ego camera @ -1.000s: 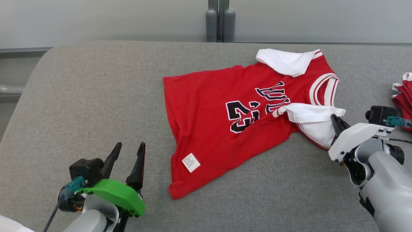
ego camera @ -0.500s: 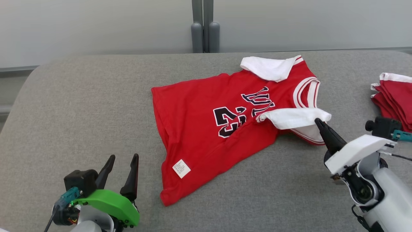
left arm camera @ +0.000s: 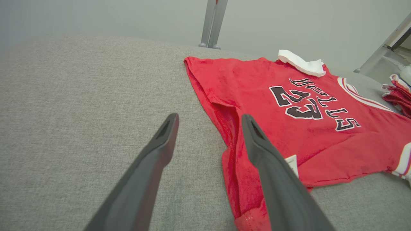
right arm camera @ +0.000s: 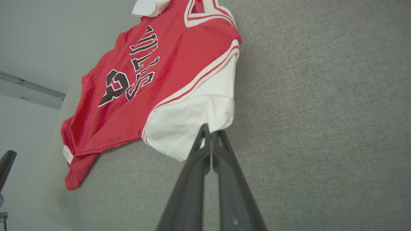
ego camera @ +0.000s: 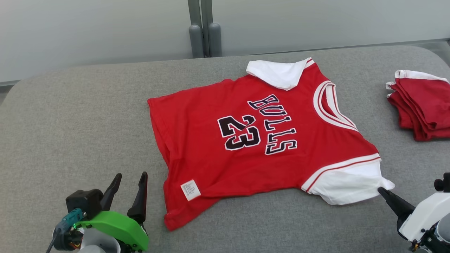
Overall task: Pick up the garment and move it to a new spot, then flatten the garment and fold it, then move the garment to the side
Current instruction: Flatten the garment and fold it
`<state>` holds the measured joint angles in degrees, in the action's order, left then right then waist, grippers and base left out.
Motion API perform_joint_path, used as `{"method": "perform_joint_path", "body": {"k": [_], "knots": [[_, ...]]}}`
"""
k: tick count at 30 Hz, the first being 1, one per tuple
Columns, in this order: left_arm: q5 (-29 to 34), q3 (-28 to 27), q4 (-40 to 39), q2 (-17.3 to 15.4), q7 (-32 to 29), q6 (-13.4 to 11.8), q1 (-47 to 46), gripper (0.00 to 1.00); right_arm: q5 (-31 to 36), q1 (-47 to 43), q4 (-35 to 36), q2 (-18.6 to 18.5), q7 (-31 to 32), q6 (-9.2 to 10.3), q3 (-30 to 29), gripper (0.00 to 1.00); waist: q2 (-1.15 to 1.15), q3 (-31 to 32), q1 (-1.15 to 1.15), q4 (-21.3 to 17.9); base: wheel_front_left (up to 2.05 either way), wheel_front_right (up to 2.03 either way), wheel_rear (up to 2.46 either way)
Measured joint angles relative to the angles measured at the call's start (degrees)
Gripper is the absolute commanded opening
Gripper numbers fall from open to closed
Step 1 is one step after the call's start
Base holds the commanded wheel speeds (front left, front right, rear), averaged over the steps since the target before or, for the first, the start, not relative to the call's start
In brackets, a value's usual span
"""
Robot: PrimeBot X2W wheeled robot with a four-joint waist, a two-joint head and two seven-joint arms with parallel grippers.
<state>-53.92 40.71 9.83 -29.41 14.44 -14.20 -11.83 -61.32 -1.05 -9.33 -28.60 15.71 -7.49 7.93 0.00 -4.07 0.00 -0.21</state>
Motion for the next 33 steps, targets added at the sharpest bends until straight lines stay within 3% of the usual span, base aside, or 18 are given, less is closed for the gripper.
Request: {"method": "perform_joint_path", "body": {"k": [4, 6, 12, 20, 27, 33], "knots": [[0.0, 0.11, 0.35, 0.05, -0.08, 0.07, -0.01, 1.0, 4.14, -0.73, -4.3, 1.93, 2.96, -0.01, -2.26, 0.0, 0.0, -0.62, 0.0, -0.38, 0.0, 0.0, 0.0], [0.0, 0.25, 0.56, 0.16, -0.23, 0.09, -0.09, 1.0, 7.34, -0.92, -7.0, 2.99, 4.13, -0.01, -3.61, 1.0, 0.0, -0.83, 0.0, -0.34, 0.0, 0.0, 0.0], [0.13, -0.31, 0.42, -0.02, -0.16, -0.08, -0.19, 1.0, 11.32, -0.86, -5.52, 6.06, 5.75, 0.0, -8.94, 1.0, 0.0, -0.72, 0.0, -0.08, 0.0, 0.0, 0.0], [1.11, -3.28, -2.55, -1.37, 0.29, -1.62, 0.4, 1.0, 16.11, -3.12, 5.36, 8.75, 5.23, 0.0, -20.22, 1.0, 0.0, 0.89, 0.0, 0.27, 0.0, 0.0, 0.0], [4.89, -8.84, -8.18, -1.8, 0.53, -3.32, 1.93, 1.0, 21.64, -1.77, 12.94, 14.44, -4.98, 0.0, -23.94, 1.0, 0.0, 1.88, 0.0, 0.68, 0.0, 0.0, 0.0], [14.18, -17.47, -12.66, 3.25, 0.59, -3.41, 7.05, 1.0, 27.6, -1.93, 13.55, 16.68, -17.88, 0.0, -19.28, 1.0, 0.0, 3.81, 0.0, 0.76, 0.0, 0.0, 0.0]]}}
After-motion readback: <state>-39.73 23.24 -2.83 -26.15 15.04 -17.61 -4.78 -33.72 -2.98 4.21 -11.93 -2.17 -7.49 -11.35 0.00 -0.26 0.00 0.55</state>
